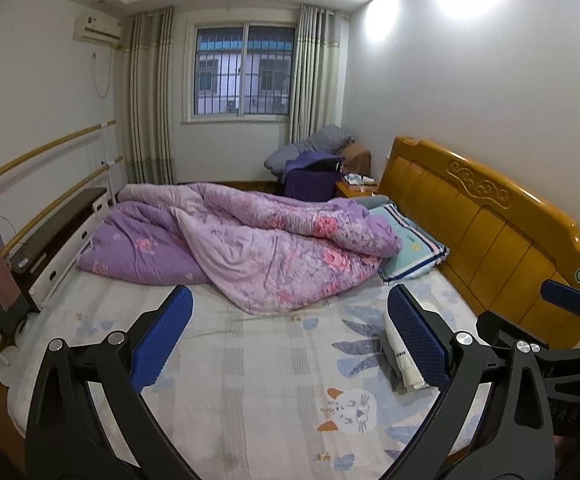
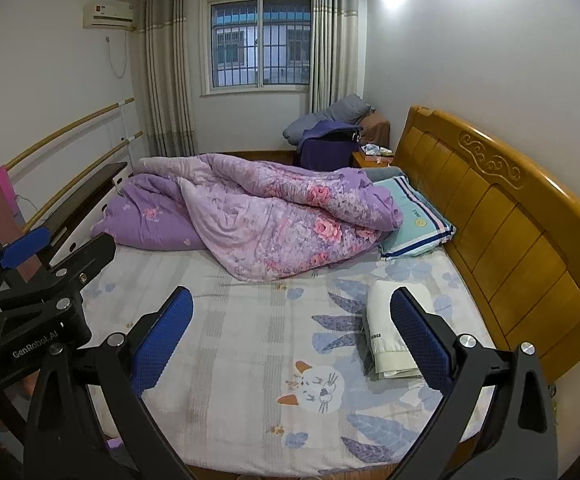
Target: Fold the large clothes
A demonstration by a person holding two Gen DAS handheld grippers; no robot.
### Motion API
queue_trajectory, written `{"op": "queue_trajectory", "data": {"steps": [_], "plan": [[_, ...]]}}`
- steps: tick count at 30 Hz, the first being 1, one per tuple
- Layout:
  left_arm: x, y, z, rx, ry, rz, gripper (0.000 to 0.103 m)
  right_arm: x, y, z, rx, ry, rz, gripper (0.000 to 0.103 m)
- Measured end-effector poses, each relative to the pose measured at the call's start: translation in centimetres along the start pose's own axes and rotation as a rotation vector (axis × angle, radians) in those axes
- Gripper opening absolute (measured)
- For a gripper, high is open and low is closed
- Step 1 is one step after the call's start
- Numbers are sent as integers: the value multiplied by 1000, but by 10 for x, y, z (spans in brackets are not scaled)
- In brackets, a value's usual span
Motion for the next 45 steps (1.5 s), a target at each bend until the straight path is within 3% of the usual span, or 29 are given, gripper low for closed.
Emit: {"op": "queue_trajectory", "data": {"steps": [8, 45], "plan": [[-17, 5, -7, 16, 45, 15, 98, -18, 2, 1, 2, 34, 14, 95], [-19, 2, -9, 27, 41, 29, 98, -31, -2, 3, 10, 29, 34, 95]]}}
Point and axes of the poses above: each gripper's, at about its wrist camera, not at the fingertips, and x roughly the way its jaws point, y to its right, z to its underside, the point moved 2 cm from there along x, roughly the way its jaws point, and after that the axes turned 11 degrees about -x, right-handed, at the moved point
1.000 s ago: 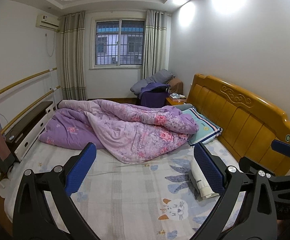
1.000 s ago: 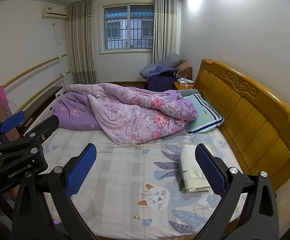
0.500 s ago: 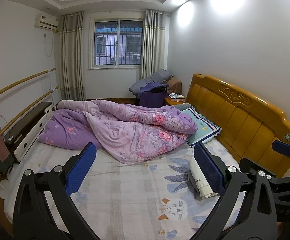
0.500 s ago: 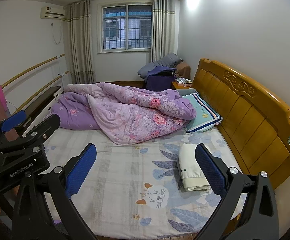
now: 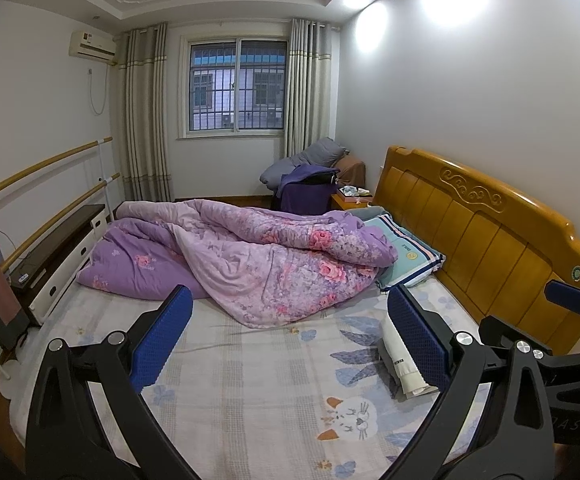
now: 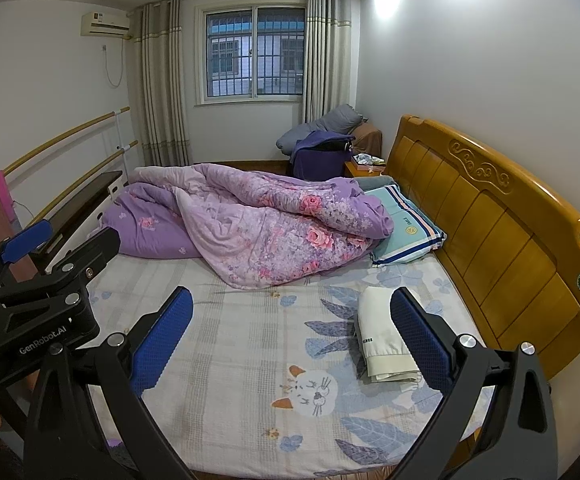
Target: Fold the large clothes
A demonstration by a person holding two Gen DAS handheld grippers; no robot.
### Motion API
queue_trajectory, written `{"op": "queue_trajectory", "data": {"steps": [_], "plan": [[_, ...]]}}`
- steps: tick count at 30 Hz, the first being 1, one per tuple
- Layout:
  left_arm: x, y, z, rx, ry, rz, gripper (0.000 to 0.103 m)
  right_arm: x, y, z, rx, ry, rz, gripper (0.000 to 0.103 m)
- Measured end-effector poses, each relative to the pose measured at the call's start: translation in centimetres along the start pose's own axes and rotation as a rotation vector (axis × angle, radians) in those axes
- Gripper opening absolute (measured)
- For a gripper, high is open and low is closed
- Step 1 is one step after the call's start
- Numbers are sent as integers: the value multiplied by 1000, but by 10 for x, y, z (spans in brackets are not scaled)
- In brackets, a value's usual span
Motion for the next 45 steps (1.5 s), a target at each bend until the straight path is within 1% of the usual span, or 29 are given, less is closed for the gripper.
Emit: {"op": "queue_trajectory", "data": {"steps": [45], "plan": [[12, -8, -4, 13, -7, 6, 98, 17, 5, 0, 0, -14, -12, 95]]}}
Point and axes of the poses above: each gripper's, at about its wrist camera, not at the fingertips, and x roughly the way its jaws point, y to its right, z to its underside, the point moved 2 cm from there along x, roughly the way its jaws point, and after that the axes turned 11 degrees about -x, right-handed, at the moved point
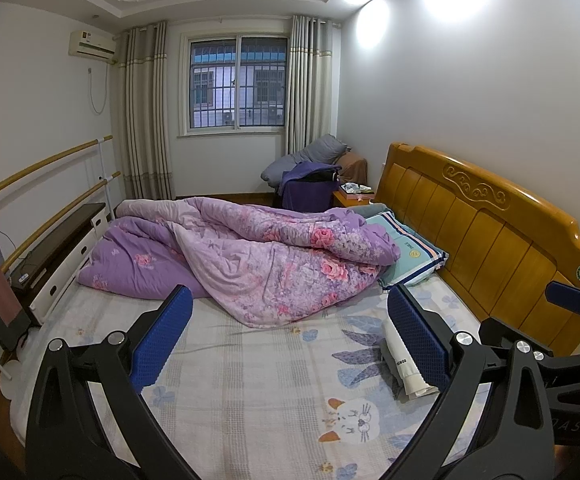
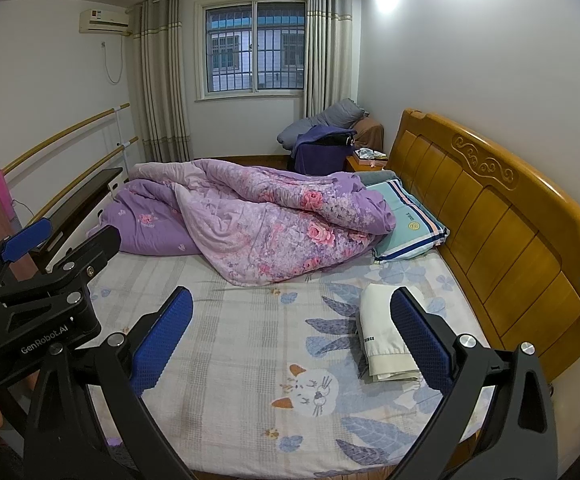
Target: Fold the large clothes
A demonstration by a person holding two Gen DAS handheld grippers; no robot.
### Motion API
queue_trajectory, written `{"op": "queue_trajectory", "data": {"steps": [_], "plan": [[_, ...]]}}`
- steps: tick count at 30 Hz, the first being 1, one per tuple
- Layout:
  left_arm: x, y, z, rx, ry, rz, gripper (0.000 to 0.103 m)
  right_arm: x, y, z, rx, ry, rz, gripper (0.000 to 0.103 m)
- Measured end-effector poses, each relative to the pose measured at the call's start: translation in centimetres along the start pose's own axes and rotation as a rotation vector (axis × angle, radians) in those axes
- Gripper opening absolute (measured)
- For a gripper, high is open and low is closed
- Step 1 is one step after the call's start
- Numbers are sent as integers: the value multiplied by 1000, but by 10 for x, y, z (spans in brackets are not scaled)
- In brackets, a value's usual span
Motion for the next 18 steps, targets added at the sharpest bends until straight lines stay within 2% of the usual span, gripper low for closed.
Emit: {"op": "queue_trajectory", "data": {"steps": [18], "plan": [[2, -1, 0, 1, 0, 1, 98, 0, 0, -2, -1, 1, 0, 95]]}}
Point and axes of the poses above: each gripper's, at about its wrist camera, not at the fingertips, and x roughly the way its jaws point, y to its right, z to its underside, the point moved 2 cm from there along x, roughly the way its jaws point, and after that the axes turned 11 degrees about -x, right-handed, at the moved point
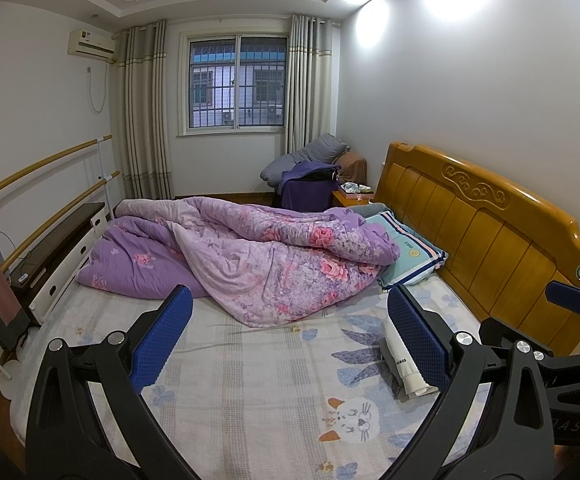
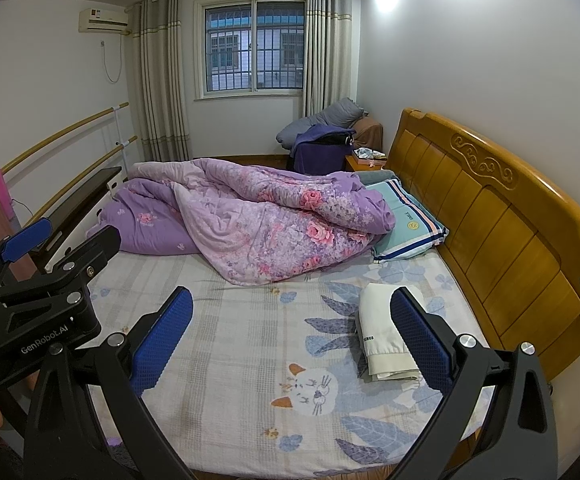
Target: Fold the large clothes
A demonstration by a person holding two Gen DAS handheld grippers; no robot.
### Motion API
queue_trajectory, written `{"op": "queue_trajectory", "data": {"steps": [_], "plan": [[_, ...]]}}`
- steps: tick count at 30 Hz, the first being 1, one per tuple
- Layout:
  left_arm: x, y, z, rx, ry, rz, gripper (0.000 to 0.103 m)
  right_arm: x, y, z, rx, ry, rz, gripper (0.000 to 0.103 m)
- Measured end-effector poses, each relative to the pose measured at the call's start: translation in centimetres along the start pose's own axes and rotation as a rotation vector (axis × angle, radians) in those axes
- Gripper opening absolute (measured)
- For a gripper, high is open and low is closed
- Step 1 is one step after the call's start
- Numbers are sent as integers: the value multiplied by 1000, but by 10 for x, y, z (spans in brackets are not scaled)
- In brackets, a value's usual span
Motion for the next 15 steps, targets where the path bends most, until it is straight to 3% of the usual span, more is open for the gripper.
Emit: {"op": "queue_trajectory", "data": {"steps": [15], "plan": [[0, 1, -1, 1, -2, 1, 98, 1, -1, 2, 1, 0, 1, 95]]}}
Point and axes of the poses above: each gripper's, at about its wrist camera, not at the fingertips, and x roughly the way its jaws point, y to its right, z to its underside, the point moved 2 cm from there along x, roughly the way its jaws point, and after that the axes turned 11 degrees about -x, right-handed, at the moved point
